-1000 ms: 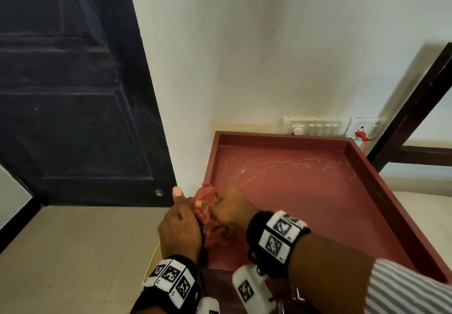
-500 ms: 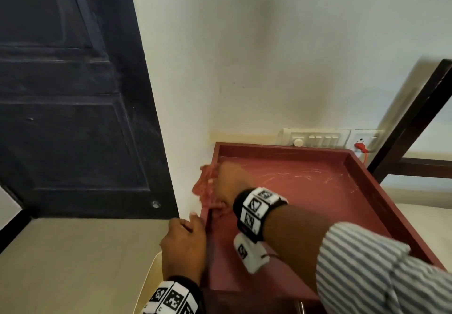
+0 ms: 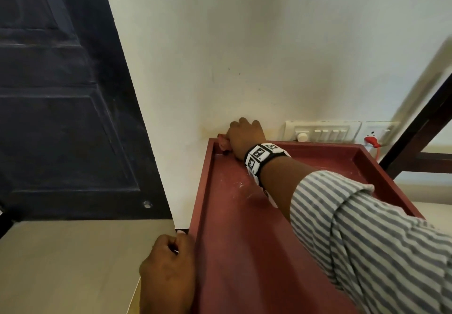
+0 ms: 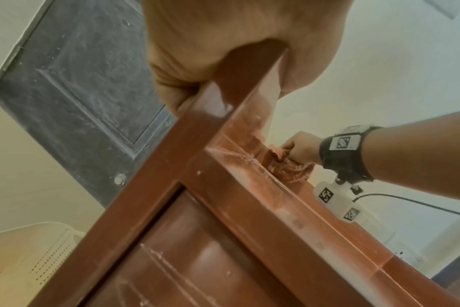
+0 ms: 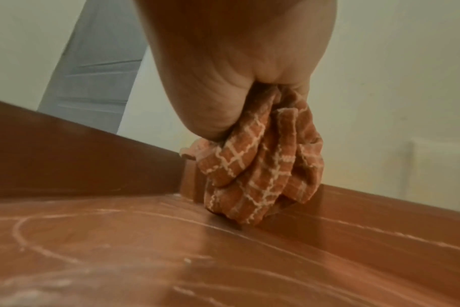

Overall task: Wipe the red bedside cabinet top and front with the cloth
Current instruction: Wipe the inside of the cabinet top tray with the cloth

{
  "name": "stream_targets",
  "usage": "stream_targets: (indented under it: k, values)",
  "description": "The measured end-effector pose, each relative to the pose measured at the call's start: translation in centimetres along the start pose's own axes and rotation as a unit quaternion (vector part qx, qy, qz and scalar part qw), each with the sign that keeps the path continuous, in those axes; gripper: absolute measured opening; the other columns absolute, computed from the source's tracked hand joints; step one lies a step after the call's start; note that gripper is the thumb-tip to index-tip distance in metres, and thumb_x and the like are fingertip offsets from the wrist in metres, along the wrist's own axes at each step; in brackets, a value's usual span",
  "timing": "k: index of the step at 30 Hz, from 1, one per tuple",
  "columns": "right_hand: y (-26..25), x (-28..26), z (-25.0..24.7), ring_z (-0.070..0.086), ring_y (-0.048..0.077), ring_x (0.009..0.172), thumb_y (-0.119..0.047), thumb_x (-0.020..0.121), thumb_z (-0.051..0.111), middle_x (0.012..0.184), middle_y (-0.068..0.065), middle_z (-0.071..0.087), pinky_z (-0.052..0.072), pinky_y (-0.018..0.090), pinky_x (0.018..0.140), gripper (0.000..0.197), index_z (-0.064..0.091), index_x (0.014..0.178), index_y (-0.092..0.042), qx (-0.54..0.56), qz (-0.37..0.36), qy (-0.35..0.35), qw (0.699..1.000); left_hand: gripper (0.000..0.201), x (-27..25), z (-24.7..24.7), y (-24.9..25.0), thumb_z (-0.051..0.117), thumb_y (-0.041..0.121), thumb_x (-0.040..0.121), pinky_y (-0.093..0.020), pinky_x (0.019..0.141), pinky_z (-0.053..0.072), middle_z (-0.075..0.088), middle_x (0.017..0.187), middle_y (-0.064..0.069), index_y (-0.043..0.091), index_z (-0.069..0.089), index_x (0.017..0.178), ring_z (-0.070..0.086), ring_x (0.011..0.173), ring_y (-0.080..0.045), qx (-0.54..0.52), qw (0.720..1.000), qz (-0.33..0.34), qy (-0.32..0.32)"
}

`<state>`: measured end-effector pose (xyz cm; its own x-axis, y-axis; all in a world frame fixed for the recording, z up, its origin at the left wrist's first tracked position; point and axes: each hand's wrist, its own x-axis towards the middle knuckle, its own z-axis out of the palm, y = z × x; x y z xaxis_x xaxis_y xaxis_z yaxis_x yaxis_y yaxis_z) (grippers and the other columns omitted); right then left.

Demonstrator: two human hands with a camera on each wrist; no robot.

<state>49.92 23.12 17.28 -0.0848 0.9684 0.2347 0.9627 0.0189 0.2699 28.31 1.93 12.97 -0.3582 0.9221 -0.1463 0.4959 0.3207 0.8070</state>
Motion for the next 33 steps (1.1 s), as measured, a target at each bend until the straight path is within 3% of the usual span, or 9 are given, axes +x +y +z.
stream_targets:
  k: [7, 11, 14, 16, 19, 23, 26, 30, 33]
  values:
    - [7.8, -4.4, -0.6, 0.051, 0.028, 0.12, -0.034, 0.093, 0.06, 0.121, 0.004, 0.062, 0.041, 0.044, 0.094, 0.027, 0.067, 0.111, -0.017, 0.007, 0.087, -0.055, 0.995, 0.039, -0.3, 0.0, 0.4, 0.041, 0.04, 0.106, -0.034, 0.076, 0.043, 0.061, 0.081, -0.005, 0.013, 0.062, 0.089, 0.055, 0.072, -0.015, 0.0, 1.0, -0.001, -0.006]
    - [9.9, -5.7, -0.8, 0.056, 0.028, 0.114, -0.035, 0.09, 0.064, 0.118, 0.006, 0.063, 0.044, 0.04, 0.085, 0.028, 0.068, 0.109, -0.014, -0.021, 0.121, -0.076, 0.99, 0.04, -0.1, 0.3, 0.4, 0.041, 0.04, 0.106, -0.036, 0.077, 0.047, 0.062, 0.082, -0.007, 0.012, 0.062, 0.087, 0.057, 0.073, -0.018, 0.004, 1.0, -0.012, -0.003]
    - [9.3, -4.9, -2.1, 0.063, 0.029, 0.106, -0.04, 0.088, 0.069, 0.11, 0.006, 0.068, 0.045, 0.034, 0.076, 0.025, 0.069, 0.101, -0.018, 0.022, 0.142, -0.111, 0.983, 0.042, -0.1, 0.2, 0.3, 0.041, 0.038, 0.106, -0.033, 0.069, 0.045, 0.062, 0.078, -0.009, 0.01, 0.062, 0.083, 0.057, 0.07, -0.019, -0.003, 1.0, -0.009, -0.005]
    - [7.7, -3.9, -3.4, 0.069, 0.027, 0.094, -0.04, 0.082, 0.071, 0.098, 0.004, 0.073, 0.054, 0.032, 0.075, 0.02, 0.07, 0.087, -0.021, 0.103, 0.15, -0.116, 0.976, 0.042, -0.1, 0.1, 0.4, 0.041, 0.038, 0.105, -0.031, 0.059, 0.04, 0.062, 0.077, -0.01, 0.01, 0.061, 0.081, 0.057, 0.069, -0.02, -0.003, 1.0, -0.007, -0.008]
    - [3.1, -2.4, -4.3, 0.07, 0.026, 0.088, -0.035, 0.069, 0.072, 0.091, 0.001, 0.073, 0.06, 0.036, 0.076, 0.027, 0.073, 0.093, -0.022, 0.175, 0.072, -0.136, 0.973, 0.043, -0.2, 0.1, 0.4, 0.04, 0.037, 0.106, -0.031, 0.059, 0.039, 0.062, 0.076, -0.01, 0.01, 0.061, 0.081, 0.057, 0.069, -0.02, -0.003, 1.0, -0.004, -0.008]
    - [-2.5, -1.3, -1.8, 0.065, 0.027, 0.1, -0.04, 0.091, 0.065, 0.108, 0.005, 0.069, 0.048, 0.032, 0.074, 0.028, 0.072, 0.107, -0.019, 0.104, 0.004, -0.149, 0.983, 0.046, -0.1, 0.2, 0.2, 0.038, 0.035, 0.106, -0.031, 0.058, 0.037, 0.06, 0.073, -0.011, 0.007, 0.059, 0.077, 0.055, 0.067, -0.02, -0.015, 1.0, 0.009, -0.005]
    - [-3.4, 0.1, 1.3, 0.061, 0.029, 0.12, -0.045, 0.1, 0.054, 0.13, 0.002, 0.066, 0.05, 0.039, 0.093, 0.035, 0.068, 0.123, -0.023, 0.099, 0.004, -0.154, 0.983, 0.046, 0.0, 0.3, -0.1, 0.037, 0.035, 0.107, -0.03, 0.056, 0.036, 0.058, 0.073, -0.009, 0.008, 0.057, 0.075, 0.053, 0.066, -0.018, -0.025, 1.0, 0.02, 0.0]
    - [-3.0, 1.0, 2.4, 0.065, 0.028, 0.115, -0.037, 0.095, 0.065, 0.129, 0.001, 0.068, 0.053, 0.037, 0.096, 0.034, 0.068, 0.126, -0.024, 0.104, -0.041, -0.169, 0.979, 0.044, 0.0, 0.4, -0.3, 0.04, 0.033, 0.107, -0.028, 0.054, 0.036, 0.057, 0.07, -0.008, 0.009, 0.056, 0.073, 0.052, 0.063, -0.017, -0.04, 0.999, 0.036, -0.005]
    - [-3.1, 0.6, 2.4, 0.058, 0.032, 0.122, -0.042, 0.096, 0.063, 0.137, 0.005, 0.06, 0.05, 0.046, 0.101, 0.039, 0.063, 0.133, -0.031, 0.063, -0.065, -0.162, 0.983, 0.047, -0.2, 0.2, -0.3, 0.041, 0.033, 0.106, -0.031, 0.056, 0.038, 0.057, 0.067, -0.008, 0.009, 0.055, 0.069, 0.051, 0.061, -0.019, -0.052, 0.998, 0.045, -0.009]
